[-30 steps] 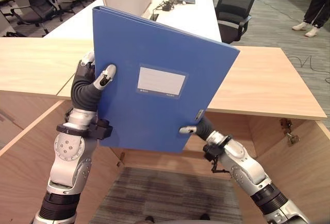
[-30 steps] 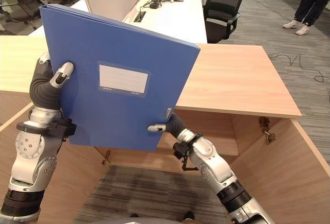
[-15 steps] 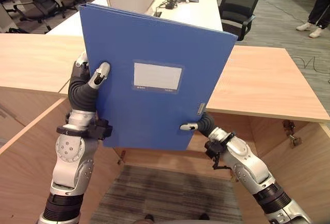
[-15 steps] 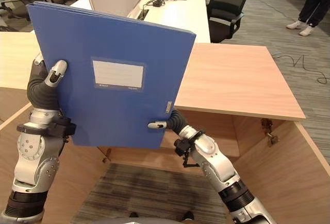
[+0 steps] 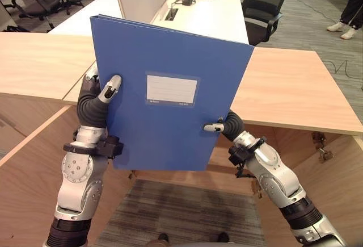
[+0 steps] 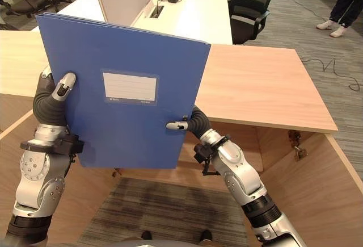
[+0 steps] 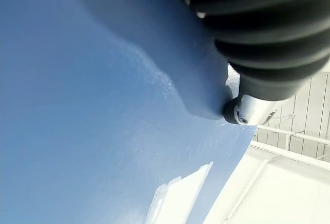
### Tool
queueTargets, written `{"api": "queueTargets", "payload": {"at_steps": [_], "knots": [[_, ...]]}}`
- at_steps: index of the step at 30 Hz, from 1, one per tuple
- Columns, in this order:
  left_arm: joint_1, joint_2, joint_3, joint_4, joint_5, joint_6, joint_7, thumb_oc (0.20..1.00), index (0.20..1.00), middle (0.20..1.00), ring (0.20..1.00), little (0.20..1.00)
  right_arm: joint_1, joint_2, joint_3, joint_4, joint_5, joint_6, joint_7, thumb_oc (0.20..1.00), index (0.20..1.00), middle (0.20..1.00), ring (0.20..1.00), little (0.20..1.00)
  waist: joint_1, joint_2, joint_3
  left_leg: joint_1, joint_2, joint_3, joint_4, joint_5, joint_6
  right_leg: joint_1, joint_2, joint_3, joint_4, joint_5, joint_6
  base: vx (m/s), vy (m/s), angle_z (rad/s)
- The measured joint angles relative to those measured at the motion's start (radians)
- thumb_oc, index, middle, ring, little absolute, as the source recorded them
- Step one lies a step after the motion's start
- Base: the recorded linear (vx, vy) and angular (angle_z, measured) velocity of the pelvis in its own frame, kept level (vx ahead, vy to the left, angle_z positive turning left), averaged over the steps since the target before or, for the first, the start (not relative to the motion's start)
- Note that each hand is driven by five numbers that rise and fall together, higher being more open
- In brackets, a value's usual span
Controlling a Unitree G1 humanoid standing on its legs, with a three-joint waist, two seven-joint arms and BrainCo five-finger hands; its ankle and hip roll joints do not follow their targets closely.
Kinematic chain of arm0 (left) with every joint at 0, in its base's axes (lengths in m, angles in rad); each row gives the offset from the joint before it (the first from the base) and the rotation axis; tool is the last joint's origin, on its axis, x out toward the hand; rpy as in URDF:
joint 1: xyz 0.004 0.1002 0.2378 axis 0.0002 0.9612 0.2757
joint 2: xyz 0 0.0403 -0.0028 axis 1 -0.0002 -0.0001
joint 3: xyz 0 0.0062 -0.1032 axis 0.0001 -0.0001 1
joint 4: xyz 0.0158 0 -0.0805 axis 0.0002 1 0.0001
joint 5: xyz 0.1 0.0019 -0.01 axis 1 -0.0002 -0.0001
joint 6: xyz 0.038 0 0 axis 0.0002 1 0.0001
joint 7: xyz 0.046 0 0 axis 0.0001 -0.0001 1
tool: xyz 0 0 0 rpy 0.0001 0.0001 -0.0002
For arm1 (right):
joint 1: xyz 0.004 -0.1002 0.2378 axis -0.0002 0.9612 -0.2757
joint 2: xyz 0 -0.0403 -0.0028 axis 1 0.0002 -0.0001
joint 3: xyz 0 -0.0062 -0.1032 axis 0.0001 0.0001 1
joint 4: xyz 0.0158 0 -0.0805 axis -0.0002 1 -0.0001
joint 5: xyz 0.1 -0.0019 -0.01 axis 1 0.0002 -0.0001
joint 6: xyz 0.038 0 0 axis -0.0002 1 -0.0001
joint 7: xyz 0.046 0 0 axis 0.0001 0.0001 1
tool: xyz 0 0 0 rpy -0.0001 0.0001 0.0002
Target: Put the empty folder in the office cabinet
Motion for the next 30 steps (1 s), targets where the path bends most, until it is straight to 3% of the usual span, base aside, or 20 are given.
{"api": "queueTargets", "payload": {"at_steps": [17,18,19,30], "knots": [[0.027,-0.028,0.0,0.0,-0.005,0.0,-0.003,0.2,0.2,0.2,0.2,0.2,0.0,0.002,-0.005,-0.002,0.0,-0.014,-0.004,1.0,1.0,1.0,1.0,1.0,0.0,0.001,0.001,-0.007,0.0,0.0,0.0,0.0,0.0,-0.007,0.0,0.001,0.0,0.0,0.0,0.0,0.0,0.0],[0.027,-0.029,0.0,0.0,-0.005,0.0,-0.002,0.2,0.2,0.2,0.2,0.2,0.0,0.002,-0.005,-0.002,0.001,-0.015,-0.01,0.715,0.715,0.715,0.715,0.715,-0.001,0.001,0.001,-0.007,0.0,0.0,0.0,0.0,0.0,-0.007,0.0,0.001,0.0,0.0,0.0,0.0,0.0,0.0],[0.027,-0.031,0.0,0.0,-0.005,0.0,0.0,0.2,0.2,0.2,0.2,0.2,0.0,0.002,-0.005,-0.002,0.023,-0.015,-0.012,0.2,0.2,0.2,0.2,0.2,-0.001,0.001,0.001,-0.007,0.0,0.0,0.0,0.0,0.0,-0.007,0.0,0.001,0.0,0.0,0.0,0.0,0.0,0.0],[0.027,-0.038,-0.002,0.004,-0.006,0.0,0.021,0.2,0.2,0.2,0.2,0.2,0.0,0.018,-0.005,-0.003,0.035,-0.027,-0.022,0.2,0.2,0.2,0.2,0.2,-0.001,0.003,0.004,-0.007,0.0,0.0,0.0,0.0,0.0,-0.007,0.0,0.001,0.0,0.0,0.0,0.0,0.0,0.0]]}}
